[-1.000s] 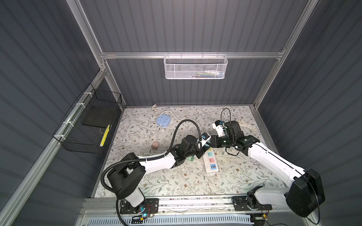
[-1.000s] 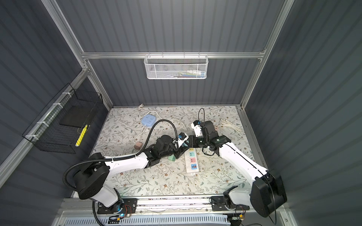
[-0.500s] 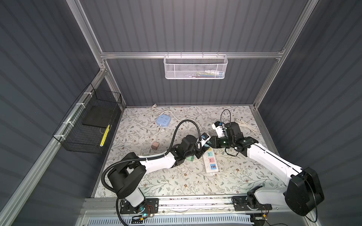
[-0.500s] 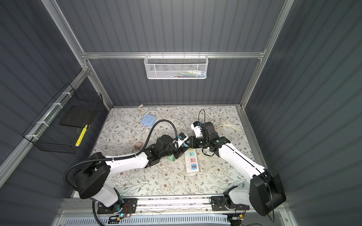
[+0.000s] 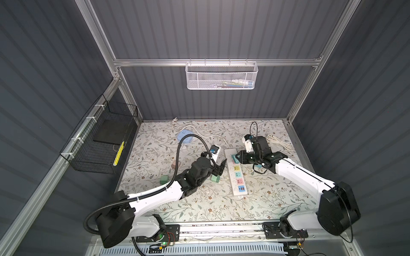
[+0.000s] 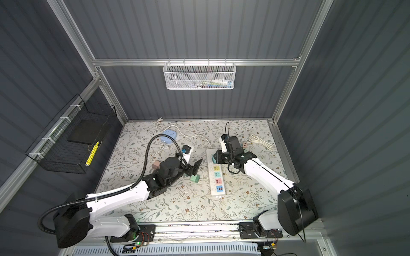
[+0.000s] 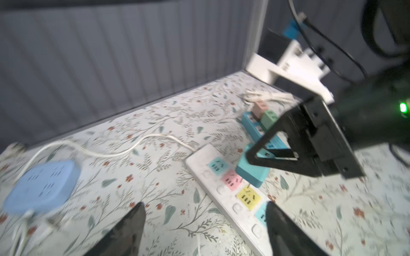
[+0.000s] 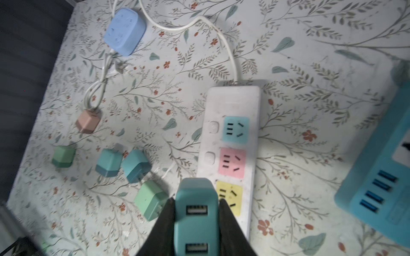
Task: Insert the plug
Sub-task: 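Open and withdraw the left gripper while the right carries the adapter over the strip, then lower the teal adapter with the right gripper onto the strip's farthest socket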
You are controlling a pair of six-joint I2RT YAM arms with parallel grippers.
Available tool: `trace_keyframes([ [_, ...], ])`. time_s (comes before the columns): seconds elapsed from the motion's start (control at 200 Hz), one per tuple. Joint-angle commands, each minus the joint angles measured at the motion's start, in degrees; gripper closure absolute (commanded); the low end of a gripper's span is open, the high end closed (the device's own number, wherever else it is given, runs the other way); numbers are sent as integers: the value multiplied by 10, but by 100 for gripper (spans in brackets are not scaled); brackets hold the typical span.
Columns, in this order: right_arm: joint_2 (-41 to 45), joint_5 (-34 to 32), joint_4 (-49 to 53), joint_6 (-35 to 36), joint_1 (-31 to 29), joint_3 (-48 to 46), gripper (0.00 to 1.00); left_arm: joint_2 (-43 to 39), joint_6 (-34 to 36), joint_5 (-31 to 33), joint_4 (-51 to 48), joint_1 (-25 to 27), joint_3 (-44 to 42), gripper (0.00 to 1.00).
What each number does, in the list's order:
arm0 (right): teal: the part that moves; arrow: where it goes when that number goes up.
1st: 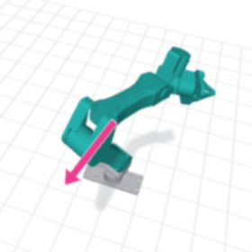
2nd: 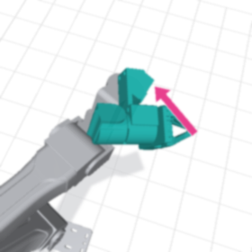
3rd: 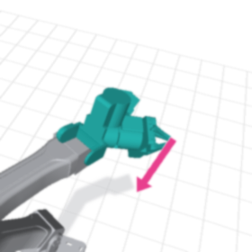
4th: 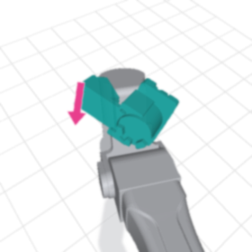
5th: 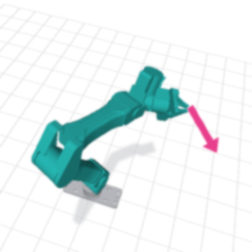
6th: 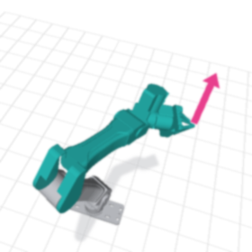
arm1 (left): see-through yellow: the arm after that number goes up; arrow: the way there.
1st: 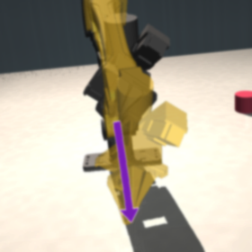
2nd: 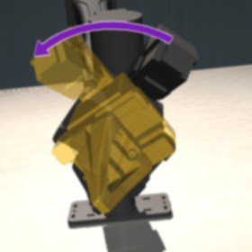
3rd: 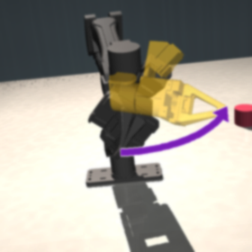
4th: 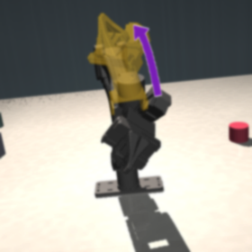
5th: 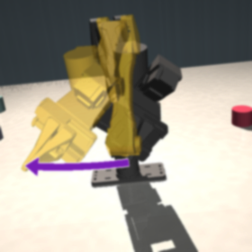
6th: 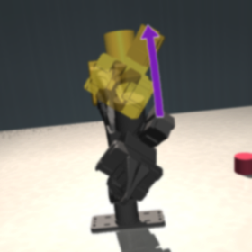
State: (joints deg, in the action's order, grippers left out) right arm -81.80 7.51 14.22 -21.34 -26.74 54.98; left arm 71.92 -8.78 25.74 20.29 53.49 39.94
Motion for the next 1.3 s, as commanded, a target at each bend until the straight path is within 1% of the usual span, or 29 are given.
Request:
trace_keyframes([
  [0.0, -30, -71, -32, 36, -2, 26, 81, -3, -159, 195, -69, -13, -31, 4],
  [0.105, -67, -98, -46, 51, -2, 45, 82, -3, -255, 198, -172, -49, -23, 2],
  [0.17, -81, -100, -58, 52, -3, 46, 82, -4, -284, 192, -193, -62, -28, 1],
  [0.23, -92, -100, -69, 49, -3, 47, 83, -11, -297, 188, -196, -72, -37, 1],
  [0.325, -106, -100, -77, 49, -3, 51, 83, -19, -296, 178, -180, -79, -54, 0],
  [0.58, -139, -107, -99, 55, -10, 66, 82, -8, -290, 160, -164, -87, -58, 0],
  [0.755, -155, -134, -119, 54, -13, 65, 82, -8, -279, 138, -162, -88, -54, 0],
  [0.961, -184, -137, -111, 58, -22, 79, 82, -7, -268, 125, -153, -88, -55, 0],
  [1.036, -191, -151, -105, 63, -27, 82, 82, -5, -266, 124, -147, -90, -58, 0],
  [1.296, -175, -168, -71, 65, -34, 80, 83, -6, -265, 127, -146, -91, -61, 0],
])
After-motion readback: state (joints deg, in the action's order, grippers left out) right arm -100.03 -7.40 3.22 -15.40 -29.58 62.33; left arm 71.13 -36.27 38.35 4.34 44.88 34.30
